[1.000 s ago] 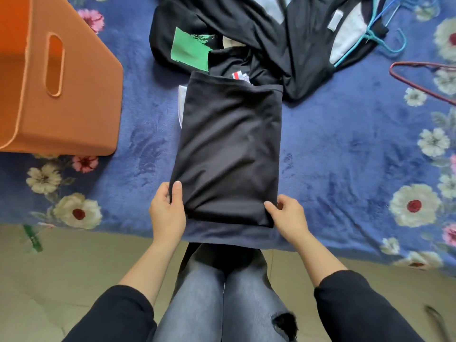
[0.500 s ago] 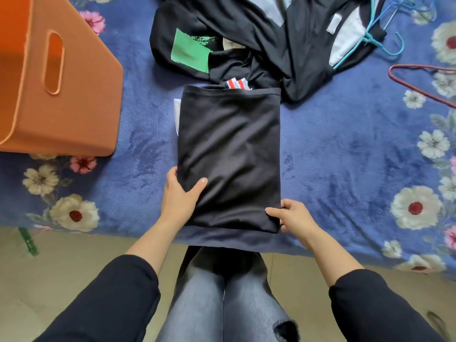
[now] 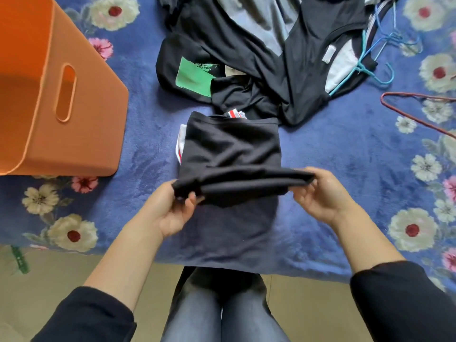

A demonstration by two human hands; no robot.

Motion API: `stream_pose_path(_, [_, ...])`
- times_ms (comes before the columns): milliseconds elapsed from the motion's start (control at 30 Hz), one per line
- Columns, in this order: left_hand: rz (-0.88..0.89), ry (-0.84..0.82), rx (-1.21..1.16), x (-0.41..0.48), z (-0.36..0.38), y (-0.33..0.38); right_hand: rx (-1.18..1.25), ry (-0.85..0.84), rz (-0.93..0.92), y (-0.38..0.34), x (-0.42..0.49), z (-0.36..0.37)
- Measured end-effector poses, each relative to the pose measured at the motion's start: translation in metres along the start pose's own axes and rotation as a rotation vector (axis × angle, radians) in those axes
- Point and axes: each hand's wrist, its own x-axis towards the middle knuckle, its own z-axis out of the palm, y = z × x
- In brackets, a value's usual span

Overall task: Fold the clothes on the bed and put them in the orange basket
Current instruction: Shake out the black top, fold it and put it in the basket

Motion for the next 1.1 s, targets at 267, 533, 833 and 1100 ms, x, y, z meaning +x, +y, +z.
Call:
stream_pose_path(267, [0.684, 0.245, 0.387, 0.017, 0.038, 0.048, -0.266, 0.299, -0.306, -0.024, 0.058, 0.041])
stream_pose_path(533, [0.888, 0.511, 0.998, 0.05, 0.015, -0.005, -0.672, 0.482, -0.405, 0.013, 0.073, 0.031])
stream_pose_path(833, [1.238, 0.522, 0.735, 0.048, 0.044, 0.036, -0.673, 0.608, -0.806, -0.011, 0.084, 0.052])
stream_pose_path(1100, [0.884, 0.503, 1.02, 0.076, 0.022, 0.06, -0.858, 0.577, -0.469, -0.004, 0.105, 0.042])
